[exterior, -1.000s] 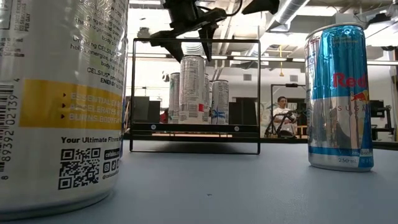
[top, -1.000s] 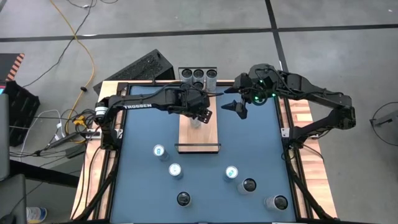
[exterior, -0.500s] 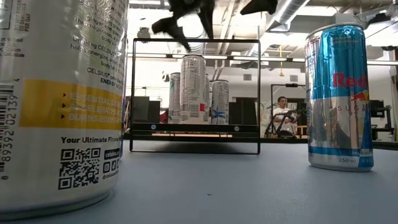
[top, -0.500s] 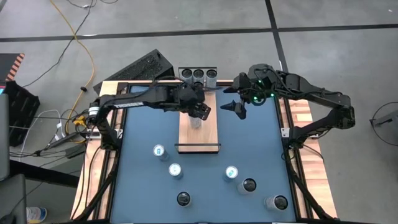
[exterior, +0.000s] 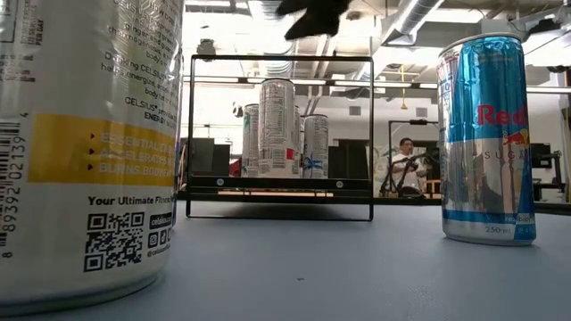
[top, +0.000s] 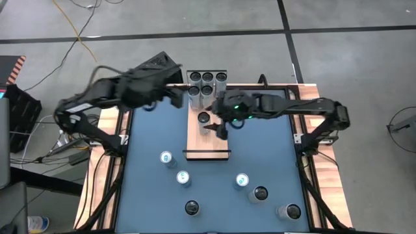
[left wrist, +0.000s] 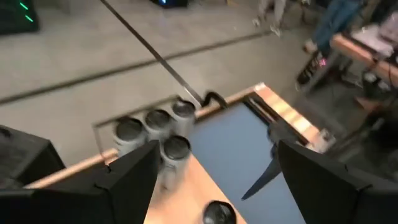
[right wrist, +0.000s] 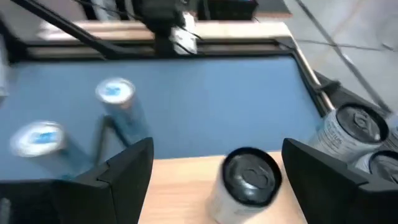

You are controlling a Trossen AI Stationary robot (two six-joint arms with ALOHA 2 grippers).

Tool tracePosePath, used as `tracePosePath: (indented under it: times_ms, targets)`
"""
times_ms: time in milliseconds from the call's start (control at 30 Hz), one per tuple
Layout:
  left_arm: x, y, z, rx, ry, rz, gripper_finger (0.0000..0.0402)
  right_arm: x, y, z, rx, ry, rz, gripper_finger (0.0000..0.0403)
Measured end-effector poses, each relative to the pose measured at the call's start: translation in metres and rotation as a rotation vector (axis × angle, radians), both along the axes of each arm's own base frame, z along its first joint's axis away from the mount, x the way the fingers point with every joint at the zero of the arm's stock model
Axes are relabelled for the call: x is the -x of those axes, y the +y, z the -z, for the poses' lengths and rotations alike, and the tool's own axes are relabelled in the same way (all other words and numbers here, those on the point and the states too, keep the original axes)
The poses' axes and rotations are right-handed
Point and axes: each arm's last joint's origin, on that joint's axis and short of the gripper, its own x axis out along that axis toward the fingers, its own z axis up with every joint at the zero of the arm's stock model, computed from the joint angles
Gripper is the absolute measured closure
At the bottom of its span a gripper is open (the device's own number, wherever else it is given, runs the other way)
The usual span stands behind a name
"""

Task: Place canned beverage on shelf
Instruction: Put the white-pink black soda can on the shelf

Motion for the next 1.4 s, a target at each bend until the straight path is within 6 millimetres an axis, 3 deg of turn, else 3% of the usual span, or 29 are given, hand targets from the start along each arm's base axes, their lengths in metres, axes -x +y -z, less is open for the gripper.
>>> tracePosePath:
  times_ms: [233, 367, 767, 1167, 1400]
  targets:
    - [0.043, -0.009, -0.013, -0.056, -0.01, -0.088, 0.0092, -0.022, 0.0, 0.029, 0.012, 0.068, 0.089, 0.0065]
    - [0.051, -0.01, -0.01, -0.059, 0.019, -0.118, 0.0093, -0.023, -0.005, 0.031, -0.009, 0.067, 0.145, 0.0065]
    - [0.042, -0.01, 0.004, -0.074, 0.096, -0.155, 0.0093, -0.036, -0.014, 0.055, -0.012, 0.121, 0.218, 0.0065]
    - [0.042, -0.01, 0.004, -0.074, 0.096, -0.157, 0.0093, -0.044, -0.018, 0.071, -0.015, 0.172, 0.222, 0.0065]
    - [0.043, -0.01, 0.004, -0.084, 0.101, -0.165, 0.0093, -0.043, -0.018, 0.073, -0.018, 0.189, 0.223, 0.011]
